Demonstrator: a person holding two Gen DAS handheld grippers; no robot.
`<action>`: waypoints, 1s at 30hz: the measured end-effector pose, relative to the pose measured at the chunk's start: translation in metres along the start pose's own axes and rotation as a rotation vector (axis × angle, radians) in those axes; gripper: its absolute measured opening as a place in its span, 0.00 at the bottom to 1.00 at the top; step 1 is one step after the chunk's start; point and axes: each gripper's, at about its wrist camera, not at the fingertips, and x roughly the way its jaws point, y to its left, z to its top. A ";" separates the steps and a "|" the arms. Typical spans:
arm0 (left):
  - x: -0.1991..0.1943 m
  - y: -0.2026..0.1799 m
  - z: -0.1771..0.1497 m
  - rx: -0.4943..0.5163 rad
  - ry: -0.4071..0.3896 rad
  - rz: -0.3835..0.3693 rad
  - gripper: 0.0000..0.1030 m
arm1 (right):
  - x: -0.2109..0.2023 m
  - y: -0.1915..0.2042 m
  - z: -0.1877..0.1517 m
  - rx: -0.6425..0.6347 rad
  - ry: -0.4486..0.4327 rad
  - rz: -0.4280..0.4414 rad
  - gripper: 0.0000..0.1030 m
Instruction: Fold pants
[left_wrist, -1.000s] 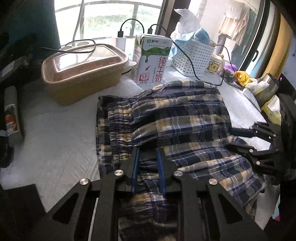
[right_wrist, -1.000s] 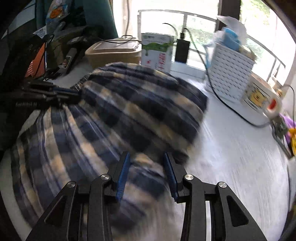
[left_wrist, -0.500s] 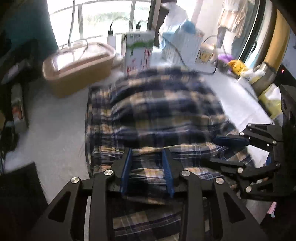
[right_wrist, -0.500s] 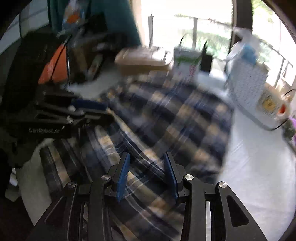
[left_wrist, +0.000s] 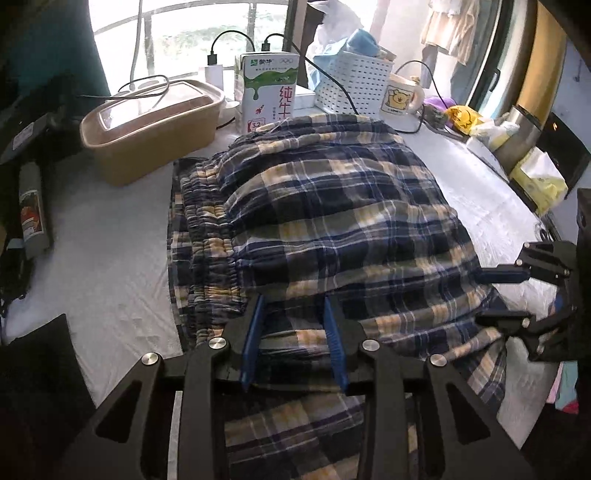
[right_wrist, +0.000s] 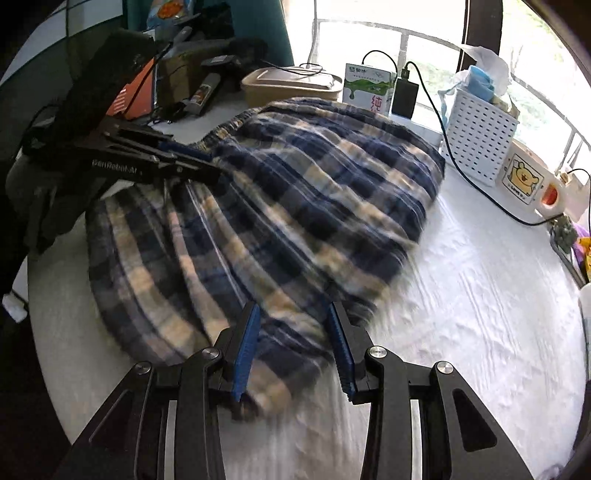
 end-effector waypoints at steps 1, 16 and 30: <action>-0.001 0.000 0.001 0.005 0.007 0.001 0.32 | -0.003 -0.002 -0.004 0.002 0.004 0.004 0.39; -0.033 0.034 0.064 0.039 -0.100 0.109 0.32 | -0.026 -0.059 0.054 0.079 -0.160 0.005 0.39; 0.063 0.041 0.099 0.076 0.005 0.113 0.36 | 0.095 -0.088 0.125 0.040 -0.052 -0.033 0.39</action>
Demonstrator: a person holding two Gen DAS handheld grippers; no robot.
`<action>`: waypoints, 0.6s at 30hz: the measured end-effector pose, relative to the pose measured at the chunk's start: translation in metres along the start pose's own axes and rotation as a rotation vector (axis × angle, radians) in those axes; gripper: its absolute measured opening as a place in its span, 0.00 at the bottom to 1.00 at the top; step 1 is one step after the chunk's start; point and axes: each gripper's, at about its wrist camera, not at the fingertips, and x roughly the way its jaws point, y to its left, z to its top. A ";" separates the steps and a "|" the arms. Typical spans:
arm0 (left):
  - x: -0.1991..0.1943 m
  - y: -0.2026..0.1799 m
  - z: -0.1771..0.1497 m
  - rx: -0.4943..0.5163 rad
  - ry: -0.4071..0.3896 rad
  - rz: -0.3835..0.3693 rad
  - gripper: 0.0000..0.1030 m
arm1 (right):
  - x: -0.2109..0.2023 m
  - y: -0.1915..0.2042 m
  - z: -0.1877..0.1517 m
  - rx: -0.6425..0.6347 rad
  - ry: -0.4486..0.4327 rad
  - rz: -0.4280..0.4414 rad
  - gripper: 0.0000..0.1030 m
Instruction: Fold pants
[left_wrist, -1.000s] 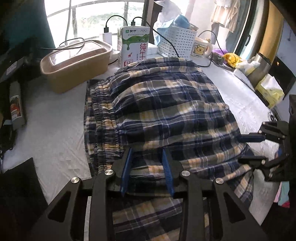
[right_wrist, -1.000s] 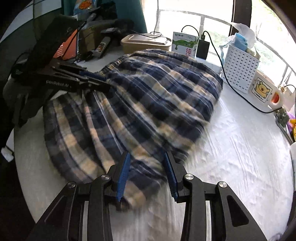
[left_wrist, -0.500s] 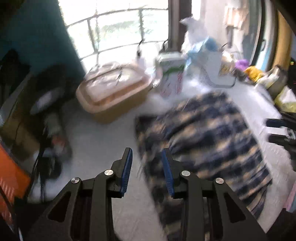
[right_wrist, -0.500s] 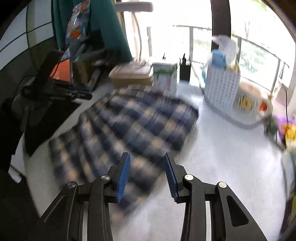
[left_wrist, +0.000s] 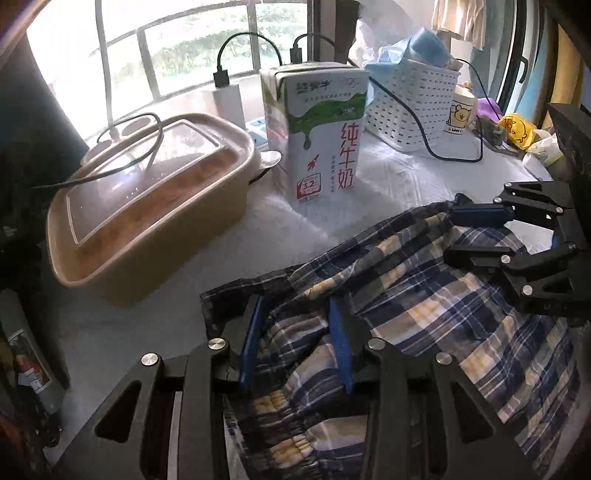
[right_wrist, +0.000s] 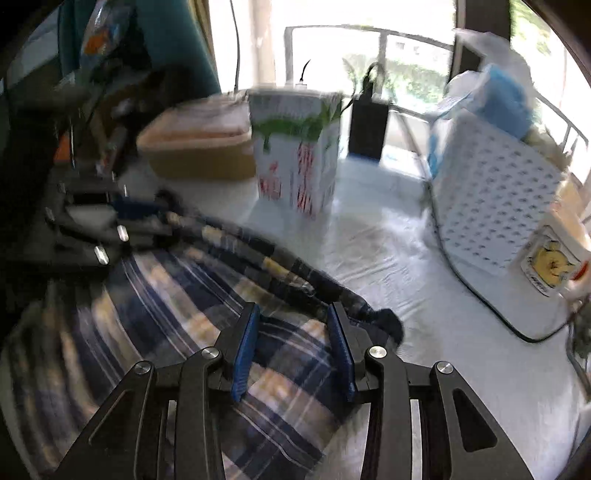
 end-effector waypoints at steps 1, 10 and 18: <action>0.000 0.001 -0.001 0.002 -0.005 0.004 0.36 | 0.001 -0.001 0.001 -0.002 0.006 0.007 0.39; -0.004 0.009 -0.011 0.000 -0.038 -0.009 0.32 | -0.017 -0.015 -0.019 -0.027 -0.010 0.041 0.39; -0.047 0.050 -0.026 -0.152 -0.093 0.053 0.52 | -0.049 -0.027 -0.049 0.009 0.024 -0.052 0.39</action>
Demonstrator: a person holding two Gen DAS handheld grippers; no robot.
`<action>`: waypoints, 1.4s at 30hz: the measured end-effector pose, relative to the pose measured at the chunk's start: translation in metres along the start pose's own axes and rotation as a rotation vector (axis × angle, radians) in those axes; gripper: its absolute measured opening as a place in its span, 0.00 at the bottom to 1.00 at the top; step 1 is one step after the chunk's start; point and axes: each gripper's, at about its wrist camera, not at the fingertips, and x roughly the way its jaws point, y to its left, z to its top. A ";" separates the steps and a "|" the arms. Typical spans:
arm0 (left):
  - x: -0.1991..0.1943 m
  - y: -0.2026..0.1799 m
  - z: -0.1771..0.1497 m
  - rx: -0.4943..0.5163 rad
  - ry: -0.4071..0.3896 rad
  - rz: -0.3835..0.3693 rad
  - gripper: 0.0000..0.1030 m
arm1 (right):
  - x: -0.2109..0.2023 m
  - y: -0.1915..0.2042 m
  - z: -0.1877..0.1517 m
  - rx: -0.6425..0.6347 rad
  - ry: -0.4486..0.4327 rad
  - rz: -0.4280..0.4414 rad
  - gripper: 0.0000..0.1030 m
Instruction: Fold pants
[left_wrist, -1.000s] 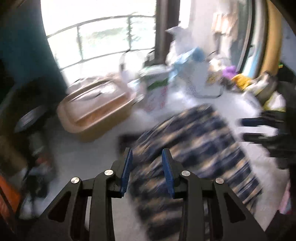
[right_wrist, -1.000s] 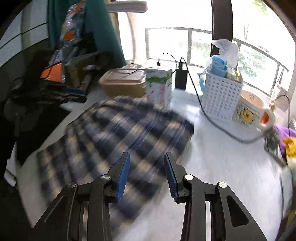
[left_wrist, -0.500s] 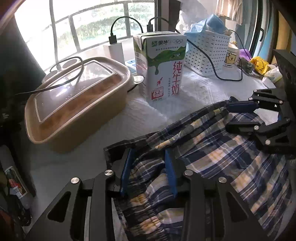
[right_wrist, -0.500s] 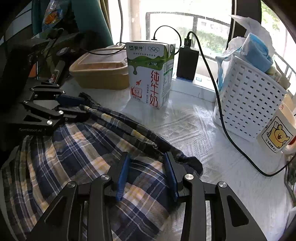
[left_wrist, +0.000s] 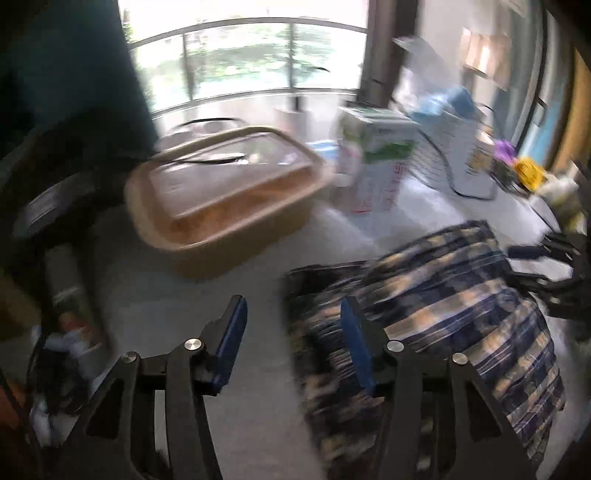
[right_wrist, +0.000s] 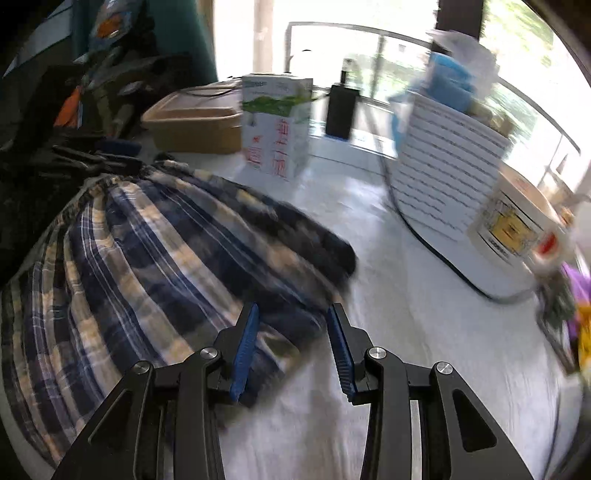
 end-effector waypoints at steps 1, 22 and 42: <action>-0.003 0.005 -0.002 -0.012 0.000 -0.003 0.52 | -0.008 -0.002 -0.003 0.030 -0.009 0.003 0.41; 0.036 -0.007 -0.014 0.015 0.039 -0.178 0.61 | 0.013 -0.039 0.002 0.364 -0.054 0.101 0.60; -0.014 -0.020 -0.010 -0.021 -0.119 -0.255 0.12 | 0.010 0.004 0.034 0.285 -0.126 0.070 0.15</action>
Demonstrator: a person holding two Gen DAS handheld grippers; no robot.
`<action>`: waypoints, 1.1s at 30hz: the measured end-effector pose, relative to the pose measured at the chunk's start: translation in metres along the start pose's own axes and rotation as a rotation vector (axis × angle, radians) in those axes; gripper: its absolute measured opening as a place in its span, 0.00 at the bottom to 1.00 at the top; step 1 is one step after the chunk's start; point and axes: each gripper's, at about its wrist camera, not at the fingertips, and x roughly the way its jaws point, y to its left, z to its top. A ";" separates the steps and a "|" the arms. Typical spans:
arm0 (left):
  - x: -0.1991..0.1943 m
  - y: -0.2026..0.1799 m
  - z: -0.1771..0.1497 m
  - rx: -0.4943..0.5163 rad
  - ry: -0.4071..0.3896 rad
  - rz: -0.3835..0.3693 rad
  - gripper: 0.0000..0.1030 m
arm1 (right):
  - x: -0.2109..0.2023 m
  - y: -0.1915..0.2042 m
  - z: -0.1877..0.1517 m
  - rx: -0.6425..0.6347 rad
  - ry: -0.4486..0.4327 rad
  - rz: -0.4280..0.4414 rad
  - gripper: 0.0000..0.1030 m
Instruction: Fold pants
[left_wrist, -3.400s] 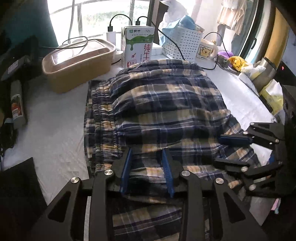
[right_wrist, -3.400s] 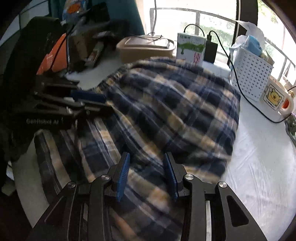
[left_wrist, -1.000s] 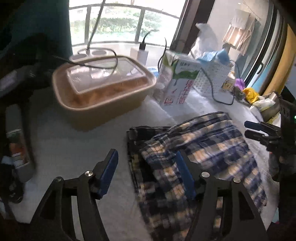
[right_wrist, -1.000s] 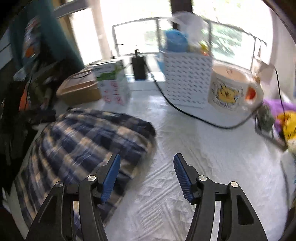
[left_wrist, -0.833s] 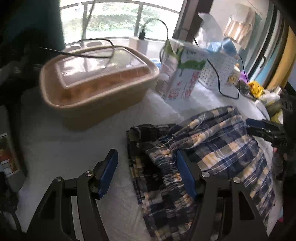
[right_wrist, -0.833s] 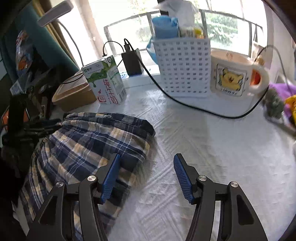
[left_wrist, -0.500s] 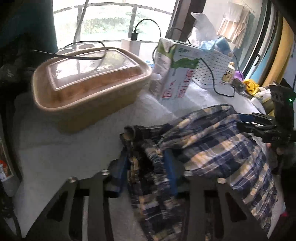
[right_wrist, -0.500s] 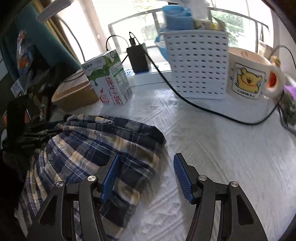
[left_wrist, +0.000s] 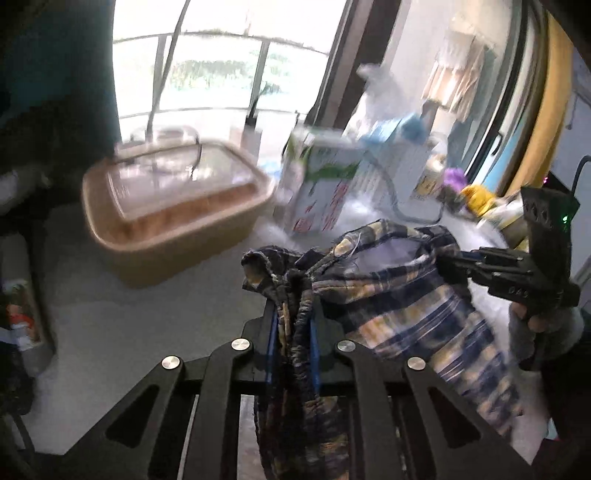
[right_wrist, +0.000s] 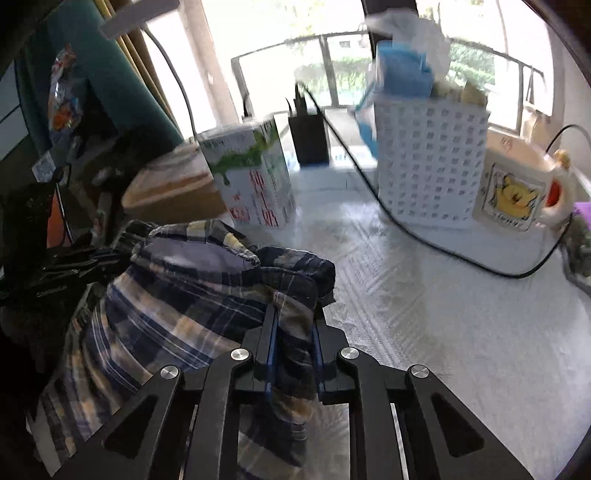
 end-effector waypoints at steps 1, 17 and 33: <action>-0.007 -0.002 0.001 0.007 -0.016 0.000 0.12 | -0.009 0.004 0.001 -0.005 -0.023 -0.005 0.15; -0.211 -0.062 -0.005 0.091 -0.447 0.090 0.12 | -0.213 0.135 0.008 -0.268 -0.488 -0.136 0.15; -0.343 -0.052 -0.058 0.099 -0.515 0.261 0.12 | -0.291 0.254 -0.025 -0.367 -0.685 0.007 0.15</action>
